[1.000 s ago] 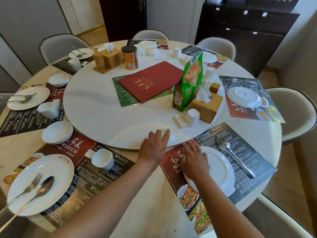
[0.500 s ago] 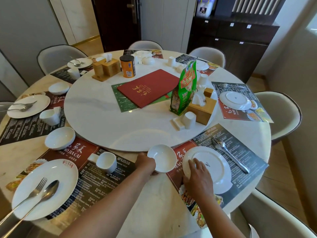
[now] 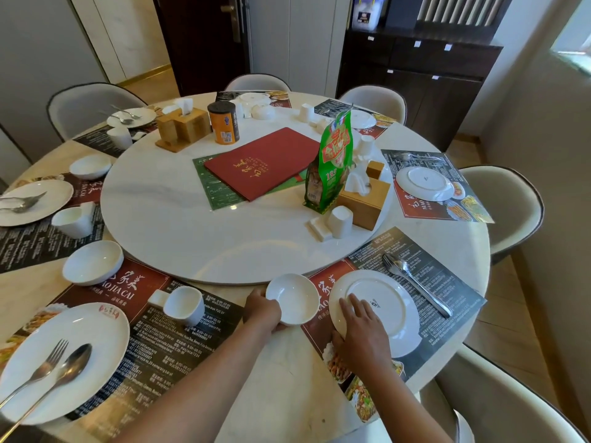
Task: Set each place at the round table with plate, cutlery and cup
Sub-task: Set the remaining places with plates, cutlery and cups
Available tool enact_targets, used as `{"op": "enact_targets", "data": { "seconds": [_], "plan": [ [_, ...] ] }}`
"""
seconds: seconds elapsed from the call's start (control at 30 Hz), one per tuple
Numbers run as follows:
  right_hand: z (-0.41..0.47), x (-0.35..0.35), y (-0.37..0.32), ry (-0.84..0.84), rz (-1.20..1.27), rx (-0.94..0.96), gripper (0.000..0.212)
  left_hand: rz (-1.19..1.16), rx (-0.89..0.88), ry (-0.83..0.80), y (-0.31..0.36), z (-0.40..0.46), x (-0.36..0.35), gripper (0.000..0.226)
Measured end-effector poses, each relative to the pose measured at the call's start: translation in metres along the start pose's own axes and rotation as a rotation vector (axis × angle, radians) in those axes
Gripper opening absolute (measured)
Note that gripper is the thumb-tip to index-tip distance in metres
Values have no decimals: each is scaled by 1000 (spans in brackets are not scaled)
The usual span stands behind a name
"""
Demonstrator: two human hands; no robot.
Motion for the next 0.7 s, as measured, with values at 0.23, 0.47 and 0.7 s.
{"op": "enact_targets", "data": {
  "seconds": [0.23,0.47,0.7],
  "plan": [
    [0,-1,0,15,4,12,76,150,-38,-17,0,1,1,49],
    [-1,-3,1,14,4,19,76,382,-156,-22,7,-12,4,52],
    [-7,4,12,59,89,-27,67,758,-644,86,24,-62,-1,57]
  ]
}}
Point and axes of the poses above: each hand's wrist, its own z-axis towards the middle knuckle, its own x-axis out of the back of the hand, y = z × x, the point moved 5 cm from there along z, towards the middle knuckle, and after that the axes turned 10 degrees about -x, right-handed, at the moved point
